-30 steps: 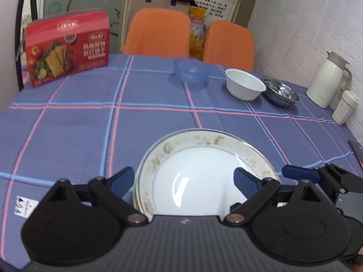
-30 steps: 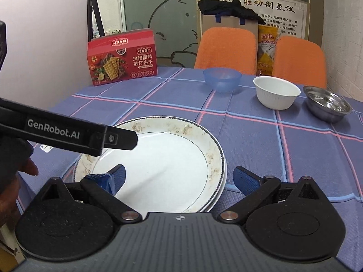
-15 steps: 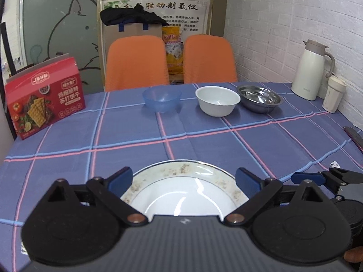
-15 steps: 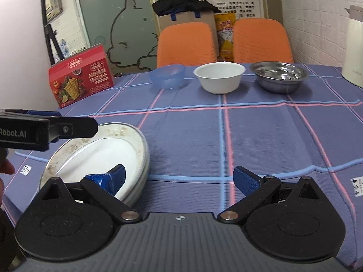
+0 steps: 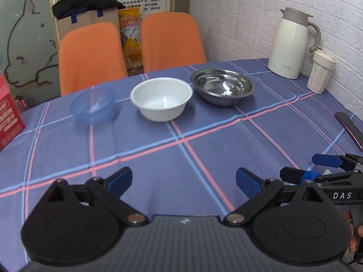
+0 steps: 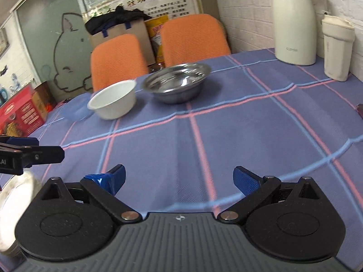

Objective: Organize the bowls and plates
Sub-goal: 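Move the left tool to the stainless steel bowl and grasp its rim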

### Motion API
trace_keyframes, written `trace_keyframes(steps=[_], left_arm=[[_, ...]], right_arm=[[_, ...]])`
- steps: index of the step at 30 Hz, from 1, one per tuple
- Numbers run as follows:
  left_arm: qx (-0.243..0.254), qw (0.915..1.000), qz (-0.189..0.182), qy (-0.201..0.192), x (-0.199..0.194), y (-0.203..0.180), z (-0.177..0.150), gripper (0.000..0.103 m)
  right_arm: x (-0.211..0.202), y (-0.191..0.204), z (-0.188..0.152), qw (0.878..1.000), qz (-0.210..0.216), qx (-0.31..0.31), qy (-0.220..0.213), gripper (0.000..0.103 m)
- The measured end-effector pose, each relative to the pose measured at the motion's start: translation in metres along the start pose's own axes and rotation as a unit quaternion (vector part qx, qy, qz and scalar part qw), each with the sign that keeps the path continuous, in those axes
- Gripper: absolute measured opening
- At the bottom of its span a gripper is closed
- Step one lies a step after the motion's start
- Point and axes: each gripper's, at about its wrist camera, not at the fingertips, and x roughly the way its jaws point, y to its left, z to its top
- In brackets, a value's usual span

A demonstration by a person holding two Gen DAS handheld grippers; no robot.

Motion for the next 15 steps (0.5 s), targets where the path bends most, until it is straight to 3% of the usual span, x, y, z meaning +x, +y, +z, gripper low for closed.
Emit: trace_keyframes(steps=[8, 11, 15], left_arm=[[0.02, 0.9991, -0.023, -0.028, 0.067, -0.018, 0.098, 0.098], [0.015, 0.9986, -0.048, -0.013, 0.108, -0.019, 0.139, 0.098], [0.02, 0.9976, -0.055, 0.037, 0.17, -0.019, 0.173, 0.098]], right_arm=[[0.048, -0.033, 0.069, 1.0, -0.007, -0.013, -0.019, 0.089], [0.076, -0.034, 0.094, 1.0, -0.014, -0.025, -0.01, 0.089], [0.114, -0.033, 0.115, 0.999, -0.02, -0.035, 0.016, 0.089]])
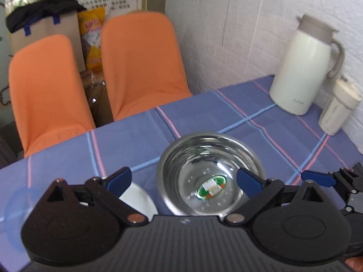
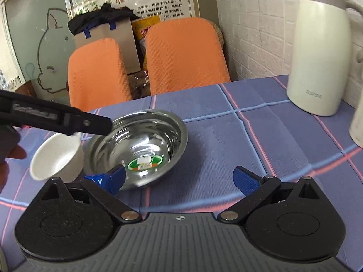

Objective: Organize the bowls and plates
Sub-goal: 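Move the left tool to the stainless steel bowl and grasp its rim, then carry the steel bowl with the left tool beside the plates and open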

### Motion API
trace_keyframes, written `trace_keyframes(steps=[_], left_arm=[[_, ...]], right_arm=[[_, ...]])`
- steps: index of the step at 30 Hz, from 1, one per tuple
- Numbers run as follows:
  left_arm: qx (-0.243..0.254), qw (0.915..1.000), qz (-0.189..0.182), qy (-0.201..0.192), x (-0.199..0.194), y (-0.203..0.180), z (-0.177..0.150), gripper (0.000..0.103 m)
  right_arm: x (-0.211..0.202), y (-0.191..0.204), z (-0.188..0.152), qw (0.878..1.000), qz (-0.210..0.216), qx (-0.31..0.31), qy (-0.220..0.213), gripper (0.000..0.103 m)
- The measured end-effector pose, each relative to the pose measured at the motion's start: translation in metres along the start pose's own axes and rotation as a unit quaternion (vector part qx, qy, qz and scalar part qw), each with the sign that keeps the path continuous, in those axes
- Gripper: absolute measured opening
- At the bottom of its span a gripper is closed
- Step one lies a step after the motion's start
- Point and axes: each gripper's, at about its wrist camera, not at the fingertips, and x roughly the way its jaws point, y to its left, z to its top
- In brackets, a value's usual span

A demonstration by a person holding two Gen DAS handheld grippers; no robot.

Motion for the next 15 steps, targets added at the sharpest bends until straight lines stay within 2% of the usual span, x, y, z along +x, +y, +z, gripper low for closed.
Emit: trace_keyframes(steps=[6, 12, 15], left_arm=[[-0.015, 0.9986, -0.007, 0.049, 0.058, 0.021, 0.02, 0.098], [-0.004, 0.9977, -0.021, 0.064, 0.076, 0.022, 0.02, 0.098], [0.007, 0.9972, -0.023, 0.071, 0.08, 0.018, 0.017, 0.097]], right_arm=[[0.04, 0.006, 0.015, 0.999, -0.002, -0.03, 0.03, 0.089], [0.059, 0.011, 0.011, 0.998, 0.006, -0.038, 0.058, 0.089], [0.053, 0.01, 0.008, 0.998, 0.006, -0.039, 0.054, 0.089]])
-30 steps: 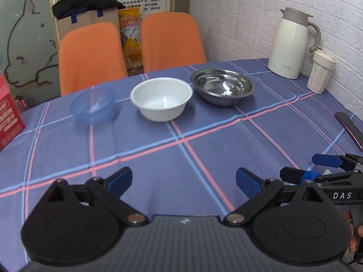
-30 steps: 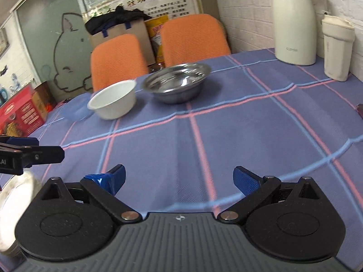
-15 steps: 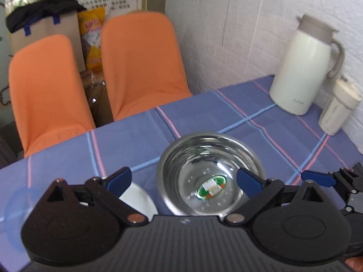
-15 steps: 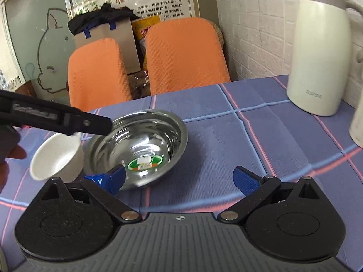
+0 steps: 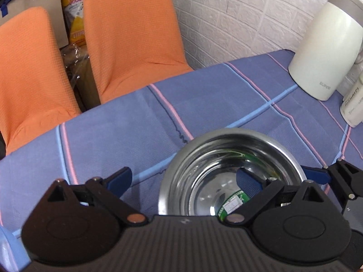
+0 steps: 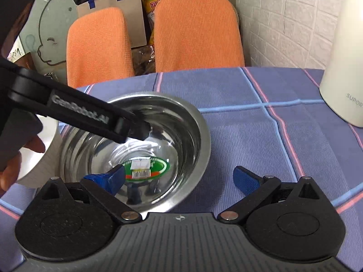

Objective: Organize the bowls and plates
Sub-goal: 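Carry the steel bowl with the left tool beside the plates and open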

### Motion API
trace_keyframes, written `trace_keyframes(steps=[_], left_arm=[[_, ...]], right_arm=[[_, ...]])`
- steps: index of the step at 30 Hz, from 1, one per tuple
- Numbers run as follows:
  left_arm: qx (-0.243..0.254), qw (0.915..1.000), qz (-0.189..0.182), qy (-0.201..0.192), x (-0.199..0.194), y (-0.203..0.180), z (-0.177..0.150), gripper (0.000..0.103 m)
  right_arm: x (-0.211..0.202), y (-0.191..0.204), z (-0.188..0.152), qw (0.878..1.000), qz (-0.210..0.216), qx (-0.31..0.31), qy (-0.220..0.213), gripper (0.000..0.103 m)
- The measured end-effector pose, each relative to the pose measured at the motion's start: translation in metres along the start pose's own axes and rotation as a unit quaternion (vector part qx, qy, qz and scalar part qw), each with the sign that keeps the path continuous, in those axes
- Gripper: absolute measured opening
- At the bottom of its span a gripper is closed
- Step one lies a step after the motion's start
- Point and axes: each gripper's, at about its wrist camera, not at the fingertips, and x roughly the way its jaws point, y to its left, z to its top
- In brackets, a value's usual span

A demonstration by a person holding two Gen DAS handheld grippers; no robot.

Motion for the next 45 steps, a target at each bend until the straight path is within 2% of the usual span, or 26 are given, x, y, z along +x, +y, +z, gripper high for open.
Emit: trace_keyframes(steps=[5, 9, 13, 18, 20, 23, 24, 25, 31, 35, 40, 45], left_arm=[[0.013, 0.9999, -0.005, 0.004, 0.005, -0.007, -0.001, 0.097], [0.017, 0.9998, 0.001, 0.014, 0.009, -0.01, -0.003, 0.092], [0.016, 0.9997, 0.006, 0.019, 0.011, -0.008, -0.002, 0.092], [0.016, 0.9996, 0.004, 0.023, 0.015, -0.011, -0.003, 0.09], [0.025, 0.9994, 0.01, 0.022, 0.016, -0.015, -0.004, 0.088], [0.033, 0.9993, 0.009, 0.016, 0.013, -0.021, -0.004, 0.072], [0.032, 0.9993, 0.007, 0.017, 0.013, -0.022, -0.003, 0.059], [0.032, 0.9993, 0.007, 0.017, 0.012, -0.024, -0.002, 0.054], [0.025, 0.9993, -0.01, 0.027, 0.011, -0.025, 0.0, 0.046], [0.017, 0.9988, -0.021, 0.04, 0.003, -0.028, -0.005, 0.046], [0.015, 0.9992, -0.023, 0.03, -0.03, -0.039, -0.029, 0.045], [0.011, 0.9997, -0.016, 0.014, -0.077, -0.054, -0.078, 0.044]], right_arm=[[-0.012, -0.005, -0.002, 1.0, 0.007, 0.022, -0.013, 0.089], [-0.018, 0.005, -0.006, 0.999, 0.029, 0.006, -0.011, 0.089], [-0.018, 0.01, -0.007, 0.999, 0.033, 0.002, -0.02, 0.089], [-0.003, 0.0, -0.001, 0.999, 0.021, 0.025, -0.015, 0.089], [-0.003, 0.002, -0.003, 0.999, 0.02, 0.016, -0.022, 0.087], [-0.003, 0.007, -0.006, 0.999, 0.036, -0.002, -0.031, 0.083], [-0.001, 0.007, -0.005, 0.998, 0.047, 0.001, -0.029, 0.084], [0.0, 0.009, -0.004, 0.998, 0.053, 0.001, -0.029, 0.083], [-0.004, 0.013, -0.001, 0.998, 0.063, 0.018, -0.012, 0.083], [-0.019, 0.019, -0.002, 0.998, 0.059, 0.023, -0.001, 0.083], [-0.056, 0.033, -0.024, 0.998, 0.06, 0.011, -0.011, 0.084], [-0.101, 0.054, -0.066, 0.997, 0.069, 0.009, -0.028, 0.084]])
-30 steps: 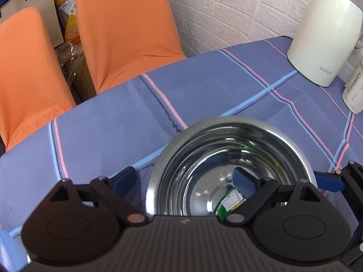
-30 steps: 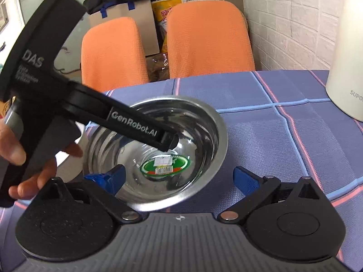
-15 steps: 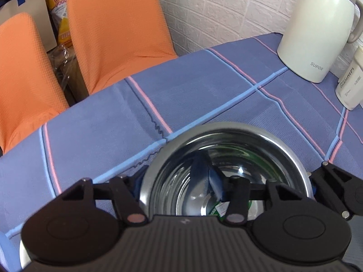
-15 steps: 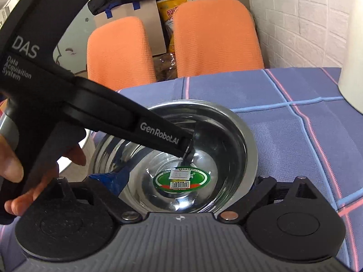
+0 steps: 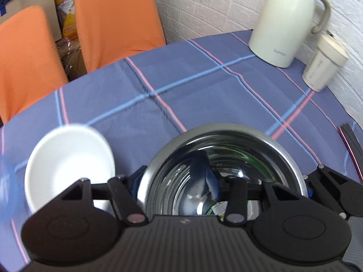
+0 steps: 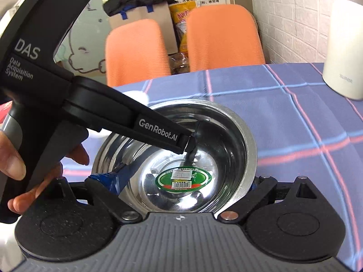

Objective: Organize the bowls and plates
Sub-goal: 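Carry the steel bowl with the left tool beside the plates and open, then move the open left tool to the white ceramic bowl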

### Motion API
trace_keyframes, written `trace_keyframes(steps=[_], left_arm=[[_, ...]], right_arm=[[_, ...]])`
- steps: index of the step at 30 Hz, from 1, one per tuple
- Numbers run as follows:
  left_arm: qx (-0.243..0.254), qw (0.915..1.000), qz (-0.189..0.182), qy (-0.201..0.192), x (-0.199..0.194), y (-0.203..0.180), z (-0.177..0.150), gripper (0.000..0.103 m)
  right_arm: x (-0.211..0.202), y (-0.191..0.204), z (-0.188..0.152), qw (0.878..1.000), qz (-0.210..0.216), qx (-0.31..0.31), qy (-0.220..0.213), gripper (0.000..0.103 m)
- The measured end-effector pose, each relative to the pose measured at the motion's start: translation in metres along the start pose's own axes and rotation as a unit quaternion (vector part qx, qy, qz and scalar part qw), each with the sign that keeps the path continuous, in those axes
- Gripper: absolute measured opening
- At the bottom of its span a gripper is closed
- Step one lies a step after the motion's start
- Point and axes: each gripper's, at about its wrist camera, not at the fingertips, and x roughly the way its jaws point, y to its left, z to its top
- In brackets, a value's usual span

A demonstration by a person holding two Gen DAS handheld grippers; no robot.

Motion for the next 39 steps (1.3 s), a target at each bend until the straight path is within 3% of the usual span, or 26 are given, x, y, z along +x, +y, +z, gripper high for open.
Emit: trace_keyframes(steps=[6, 12, 20, 24, 28, 32, 39], left_arm=[[0.003, 0.9997, 0.022, -0.013, -0.044, -0.018, -0.072, 0.044], [-0.007, 0.9993, 0.027, -0.024, -0.06, -0.023, -0.125, 0.046], [-0.034, 0.9984, 0.032, -0.031, -0.055, -0.01, -0.144, 0.048], [-0.034, 0.9971, 0.048, -0.049, -0.058, -0.007, -0.148, 0.074], [-0.047, 0.9928, 0.066, -0.088, -0.085, -0.001, -0.15, 0.074], [-0.074, 0.9853, 0.079, -0.132, -0.116, 0.008, -0.163, 0.074], [-0.089, 0.9832, 0.087, -0.133, -0.133, 0.024, -0.185, 0.074]], right_arm=[[-0.039, 0.028, -0.049, 1.0, 0.022, 0.017, -0.004, 0.085], [-0.049, 0.045, -0.073, 0.999, 0.027, 0.04, 0.0, 0.086], [-0.04, 0.053, -0.077, 0.999, 0.035, 0.03, 0.019, 0.084], [-0.047, 0.045, -0.076, 0.998, 0.027, 0.048, 0.008, 0.084], [-0.08, 0.028, -0.086, 0.996, 0.0, 0.083, -0.043, 0.085], [-0.095, 0.006, -0.1, 0.988, -0.022, 0.141, -0.059, 0.085], [-0.096, -0.013, -0.104, 0.981, -0.039, 0.183, -0.054, 0.085]])
